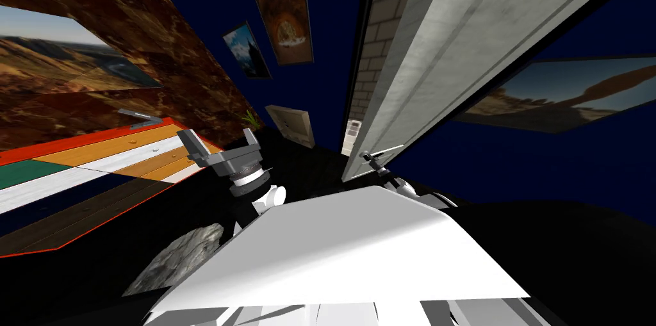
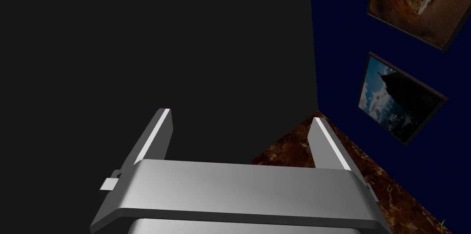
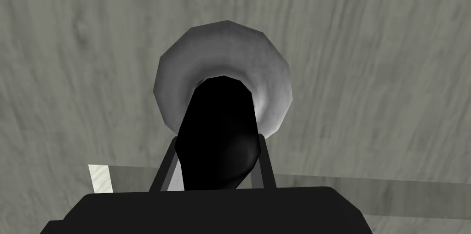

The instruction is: Pull the door open

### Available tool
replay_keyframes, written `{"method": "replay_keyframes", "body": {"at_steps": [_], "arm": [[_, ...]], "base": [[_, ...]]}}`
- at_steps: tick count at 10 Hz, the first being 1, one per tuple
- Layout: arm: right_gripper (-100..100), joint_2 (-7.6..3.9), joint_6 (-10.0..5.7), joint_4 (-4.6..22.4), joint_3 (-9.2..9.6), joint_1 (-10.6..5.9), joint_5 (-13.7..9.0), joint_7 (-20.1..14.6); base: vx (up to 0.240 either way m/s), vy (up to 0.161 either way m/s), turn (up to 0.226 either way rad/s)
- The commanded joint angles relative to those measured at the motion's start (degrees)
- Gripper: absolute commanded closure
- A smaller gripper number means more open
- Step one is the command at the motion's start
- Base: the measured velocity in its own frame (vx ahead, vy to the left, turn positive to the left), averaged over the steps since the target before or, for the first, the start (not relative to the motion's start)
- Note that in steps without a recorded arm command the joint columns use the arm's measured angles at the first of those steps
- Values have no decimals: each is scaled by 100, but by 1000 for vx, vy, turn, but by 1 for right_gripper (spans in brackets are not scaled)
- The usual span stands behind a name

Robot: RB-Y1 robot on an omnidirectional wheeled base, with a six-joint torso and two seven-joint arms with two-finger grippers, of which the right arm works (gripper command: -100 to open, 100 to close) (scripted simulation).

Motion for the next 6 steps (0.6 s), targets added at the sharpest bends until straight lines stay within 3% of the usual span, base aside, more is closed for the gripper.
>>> {"method": "replay_keyframes", "body": {"at_steps": [1,4,5,6], "arm": [[100,-61,-167,110,-2,35,6,-17],[100,-167,-459,247,16,122,25,-88],[100,-114,-449,301,37,67,34,-76],[100,-132,-565,367,40,105,40,-92]], "base": [[-148,-108,137],[-177,-71,129],[-79,-40,35],[-142,-33,191]]}}
